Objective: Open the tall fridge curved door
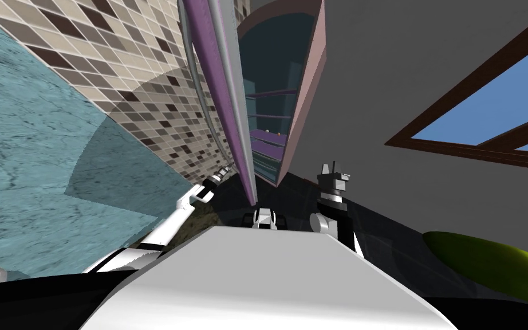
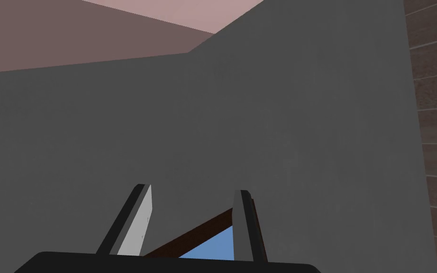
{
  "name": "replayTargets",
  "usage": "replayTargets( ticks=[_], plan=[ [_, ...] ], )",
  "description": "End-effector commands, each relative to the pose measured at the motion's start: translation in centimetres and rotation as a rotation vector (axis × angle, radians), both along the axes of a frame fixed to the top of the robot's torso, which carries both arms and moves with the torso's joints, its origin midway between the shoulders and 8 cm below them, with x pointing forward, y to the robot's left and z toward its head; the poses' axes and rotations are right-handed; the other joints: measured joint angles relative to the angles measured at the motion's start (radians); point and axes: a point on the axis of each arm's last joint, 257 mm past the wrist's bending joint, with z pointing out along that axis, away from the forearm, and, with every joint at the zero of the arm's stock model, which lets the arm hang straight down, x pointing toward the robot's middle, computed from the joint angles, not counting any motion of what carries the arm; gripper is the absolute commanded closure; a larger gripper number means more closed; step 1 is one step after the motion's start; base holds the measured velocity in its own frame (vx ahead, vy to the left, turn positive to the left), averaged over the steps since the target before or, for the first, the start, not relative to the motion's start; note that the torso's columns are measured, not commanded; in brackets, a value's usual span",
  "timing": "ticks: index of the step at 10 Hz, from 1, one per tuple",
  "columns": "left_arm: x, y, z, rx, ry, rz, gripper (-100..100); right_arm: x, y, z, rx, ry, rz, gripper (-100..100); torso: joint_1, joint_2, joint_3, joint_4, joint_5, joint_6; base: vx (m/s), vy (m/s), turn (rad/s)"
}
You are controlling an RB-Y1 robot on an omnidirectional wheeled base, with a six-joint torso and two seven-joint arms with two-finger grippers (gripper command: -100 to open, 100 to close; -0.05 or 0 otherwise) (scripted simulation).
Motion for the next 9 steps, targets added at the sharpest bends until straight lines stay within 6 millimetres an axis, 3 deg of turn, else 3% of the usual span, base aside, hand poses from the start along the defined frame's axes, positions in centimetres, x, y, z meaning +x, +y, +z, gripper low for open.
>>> replayTargets(
  ticks=[1,6,9],
  plan=[
    [-0.8,-1.6,1.0,0.001,-0.016,-0.065,100,0.0,0.0,0.0,0.0,0.0,0.0,0,0.0,-0.001,-0.001,0.0,-0.001,0.001,-0.051,0.363,-0.045],
    [-2.9,-4.5,0.9,-0.005,-0.011,-0.17,100,0.0,0.0,0.0,0.0,0.0,0.0,0,-0.004,0.001,0.0,0.0,0.0,0.001,-0.018,0.319,-0.027],
    [-3.7,-5.5,0.8,-0.008,-0.007,-0.205,100,0.0,0.0,0.0,0.0,0.0,0.0,0,-0.006,0.002,0.001,-0.002,0.0,0.002,-0.007,0.237,-0.03]
  ],
)
